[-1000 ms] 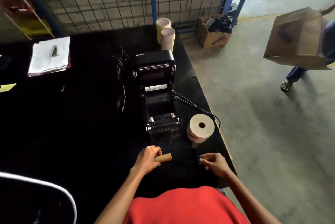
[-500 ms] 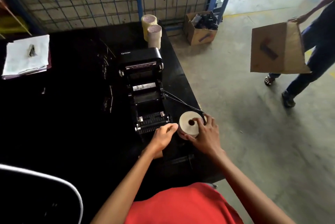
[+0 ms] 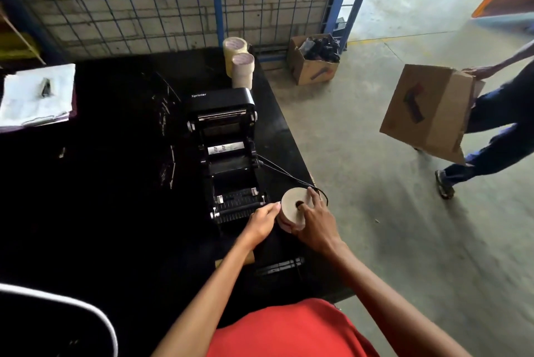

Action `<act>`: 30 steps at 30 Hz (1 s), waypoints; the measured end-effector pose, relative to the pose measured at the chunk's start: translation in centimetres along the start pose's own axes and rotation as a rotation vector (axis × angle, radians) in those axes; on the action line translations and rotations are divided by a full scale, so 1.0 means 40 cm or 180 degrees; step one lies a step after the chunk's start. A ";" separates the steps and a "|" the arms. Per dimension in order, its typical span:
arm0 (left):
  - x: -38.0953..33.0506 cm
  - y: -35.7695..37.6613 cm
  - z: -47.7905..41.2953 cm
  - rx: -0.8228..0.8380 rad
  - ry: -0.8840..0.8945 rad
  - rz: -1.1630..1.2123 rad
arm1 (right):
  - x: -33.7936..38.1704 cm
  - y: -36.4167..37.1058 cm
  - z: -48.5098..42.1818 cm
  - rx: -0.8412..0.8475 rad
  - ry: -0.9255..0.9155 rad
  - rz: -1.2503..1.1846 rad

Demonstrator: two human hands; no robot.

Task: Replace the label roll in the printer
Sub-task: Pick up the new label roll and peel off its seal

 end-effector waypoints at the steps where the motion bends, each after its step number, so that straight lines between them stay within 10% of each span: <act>1: -0.004 0.000 0.001 0.0006 0.0005 0.0003 | 0.001 -0.008 -0.001 -0.0014 -0.0043 0.0017; 8: -0.023 0.004 0.015 0.0088 0.0143 0.0108 | -0.040 -0.026 0.005 0.0193 -0.0028 -0.0334; 16: -0.051 -0.024 0.043 -0.0652 0.0915 -0.0180 | -0.114 -0.052 0.067 -0.0389 0.0683 -0.2539; 22: -0.060 -0.048 0.093 0.0119 0.0031 0.1220 | -0.022 -0.103 0.111 -0.0192 0.0644 -0.4193; 30: -0.093 -0.078 0.128 -0.0181 0.0119 0.2380 | 0.053 -0.159 0.057 -0.0265 0.0408 -0.3140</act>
Point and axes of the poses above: each hand's wrist, its own z-axis away from the middle knuckle, its own y-axis out of the palm, x = y × z, the point moved 5 cm from there along -z, towards the middle knuckle, and after that the axes turned 1 degree about y, right-handed, at the moved point
